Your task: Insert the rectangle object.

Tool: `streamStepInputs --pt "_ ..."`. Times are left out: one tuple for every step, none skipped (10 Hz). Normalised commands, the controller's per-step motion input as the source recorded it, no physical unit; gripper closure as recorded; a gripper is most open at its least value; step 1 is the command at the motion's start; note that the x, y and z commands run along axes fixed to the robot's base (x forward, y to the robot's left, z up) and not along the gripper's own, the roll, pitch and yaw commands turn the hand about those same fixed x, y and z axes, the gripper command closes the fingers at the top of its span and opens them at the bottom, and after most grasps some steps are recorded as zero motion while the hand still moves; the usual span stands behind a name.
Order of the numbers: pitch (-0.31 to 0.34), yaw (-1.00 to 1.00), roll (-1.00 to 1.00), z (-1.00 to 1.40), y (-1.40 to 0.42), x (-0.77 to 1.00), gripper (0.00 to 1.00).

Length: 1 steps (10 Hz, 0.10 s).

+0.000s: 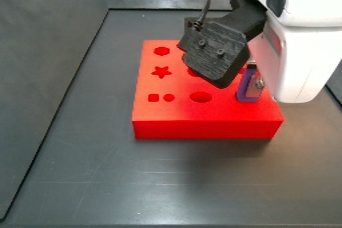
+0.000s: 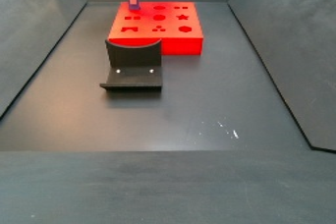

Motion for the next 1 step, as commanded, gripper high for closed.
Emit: streamStepInputs --pt "0.000 0.00 0.00 0.00 0.00 0.00 1.00"
